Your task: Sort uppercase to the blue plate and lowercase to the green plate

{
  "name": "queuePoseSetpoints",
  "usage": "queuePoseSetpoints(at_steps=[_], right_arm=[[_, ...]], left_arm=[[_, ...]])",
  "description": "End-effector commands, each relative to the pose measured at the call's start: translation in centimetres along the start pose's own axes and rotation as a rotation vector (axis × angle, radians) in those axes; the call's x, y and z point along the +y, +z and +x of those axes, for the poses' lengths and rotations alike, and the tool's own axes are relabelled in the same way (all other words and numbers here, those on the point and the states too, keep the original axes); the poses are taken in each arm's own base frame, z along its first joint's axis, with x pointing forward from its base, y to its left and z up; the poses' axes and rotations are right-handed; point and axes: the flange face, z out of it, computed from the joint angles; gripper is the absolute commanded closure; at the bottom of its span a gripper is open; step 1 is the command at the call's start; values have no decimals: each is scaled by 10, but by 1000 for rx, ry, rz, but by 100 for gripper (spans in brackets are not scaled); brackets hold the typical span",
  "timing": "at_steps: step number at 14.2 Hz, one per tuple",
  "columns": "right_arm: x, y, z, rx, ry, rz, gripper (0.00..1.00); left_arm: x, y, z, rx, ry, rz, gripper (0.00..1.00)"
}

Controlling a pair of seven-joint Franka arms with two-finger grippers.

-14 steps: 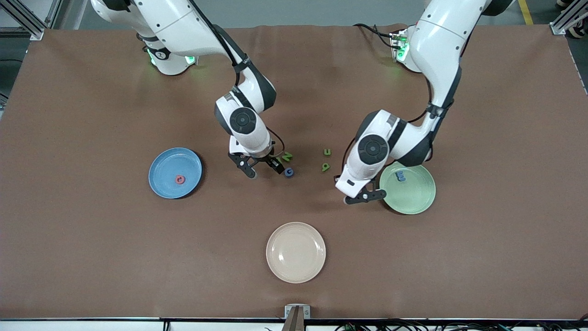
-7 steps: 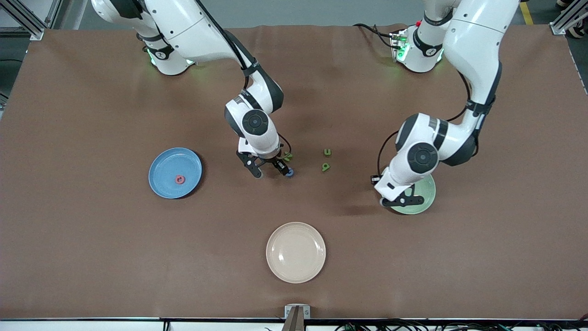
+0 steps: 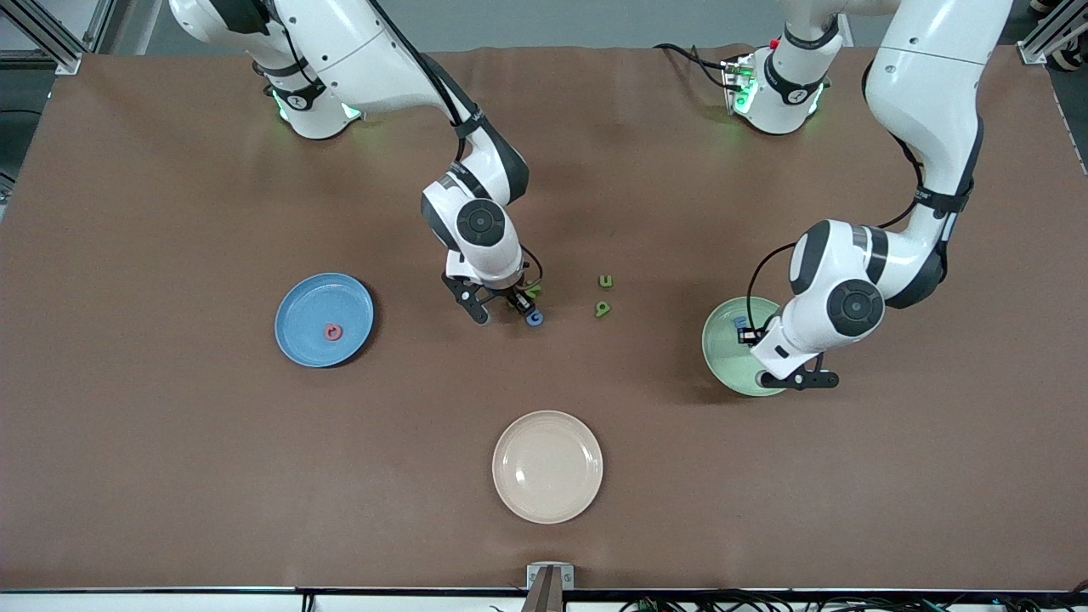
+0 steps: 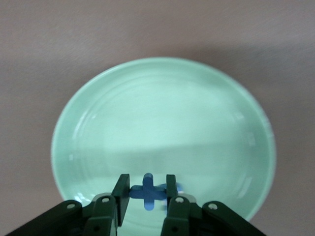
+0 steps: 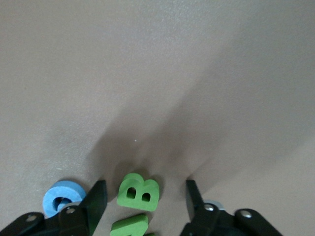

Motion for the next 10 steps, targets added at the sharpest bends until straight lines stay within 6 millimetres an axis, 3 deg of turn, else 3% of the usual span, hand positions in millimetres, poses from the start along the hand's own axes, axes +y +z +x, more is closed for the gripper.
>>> queuePoseSetpoints(at_steps=[1, 3, 5, 6, 7, 8, 9, 10], right_arm=[[3, 12, -2, 18, 15, -19, 47], [3, 13, -3, 17, 14, -20, 61], [3, 14, -3, 18, 12, -21, 85], [3, 14, -3, 18, 12, -21, 94], [3, 14, -3, 18, 12, -21, 97], [3, 13, -2, 19, 10, -21, 99], [2, 10, 0, 19, 5, -19, 99], [0, 4, 7, 30, -5, -19, 99]], left_arm=[[-10, 1, -15, -3, 21, 20, 73], [-10, 9, -18, -8, 22, 20, 73], [-9, 14, -19, 8, 23, 14, 68], [-8, 13, -19, 10, 25, 14, 60], [-8, 12, -18, 11, 20, 14, 44], [-6, 9, -18, 17, 12, 13, 17], [-6, 5, -18, 21, 7, 13, 0], [-1, -7, -18, 32, 10, 14, 0]])
